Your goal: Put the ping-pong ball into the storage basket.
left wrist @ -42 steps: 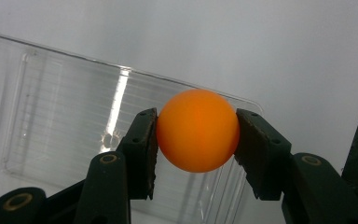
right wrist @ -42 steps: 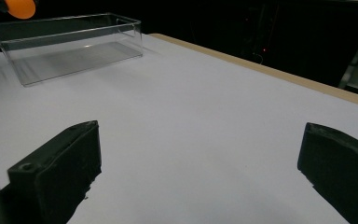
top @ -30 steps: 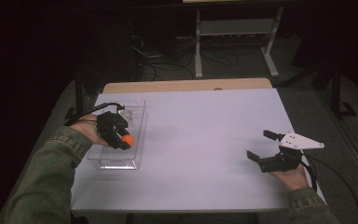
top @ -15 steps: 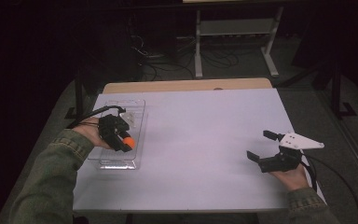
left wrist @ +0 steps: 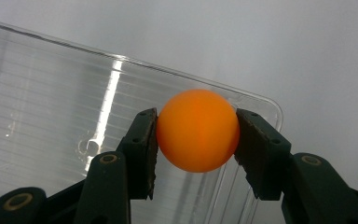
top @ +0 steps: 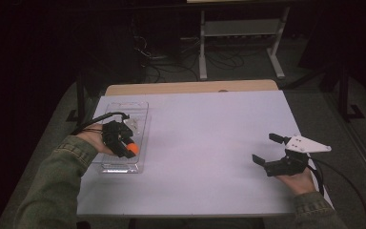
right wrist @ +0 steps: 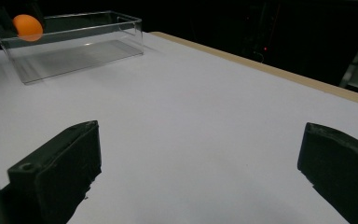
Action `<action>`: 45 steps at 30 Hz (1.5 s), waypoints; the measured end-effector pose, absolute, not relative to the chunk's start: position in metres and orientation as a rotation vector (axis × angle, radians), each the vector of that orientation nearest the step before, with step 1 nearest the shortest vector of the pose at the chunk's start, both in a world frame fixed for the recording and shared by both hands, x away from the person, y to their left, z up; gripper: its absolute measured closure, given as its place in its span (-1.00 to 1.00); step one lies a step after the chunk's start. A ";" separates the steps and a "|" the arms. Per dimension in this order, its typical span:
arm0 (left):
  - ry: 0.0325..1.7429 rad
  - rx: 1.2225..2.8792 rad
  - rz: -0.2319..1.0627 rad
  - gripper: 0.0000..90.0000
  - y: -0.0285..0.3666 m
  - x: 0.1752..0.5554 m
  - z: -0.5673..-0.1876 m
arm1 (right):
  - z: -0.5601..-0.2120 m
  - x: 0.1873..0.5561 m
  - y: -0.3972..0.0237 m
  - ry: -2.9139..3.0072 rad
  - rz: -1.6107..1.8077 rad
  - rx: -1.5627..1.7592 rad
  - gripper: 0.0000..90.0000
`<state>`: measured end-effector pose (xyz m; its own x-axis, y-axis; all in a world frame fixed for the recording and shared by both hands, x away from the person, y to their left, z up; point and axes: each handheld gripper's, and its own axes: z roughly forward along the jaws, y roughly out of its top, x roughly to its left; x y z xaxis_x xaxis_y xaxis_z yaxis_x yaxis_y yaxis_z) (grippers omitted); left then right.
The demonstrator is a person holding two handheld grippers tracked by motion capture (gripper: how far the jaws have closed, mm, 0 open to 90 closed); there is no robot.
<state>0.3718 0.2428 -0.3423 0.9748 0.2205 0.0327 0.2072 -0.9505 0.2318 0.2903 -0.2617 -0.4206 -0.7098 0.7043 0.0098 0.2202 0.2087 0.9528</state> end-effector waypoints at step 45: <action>0.358 2.896 0.057 0.10 0.248 0.380 -0.383 | -0.421 0.290 -0.262 2.067 1.501 0.854 -1.00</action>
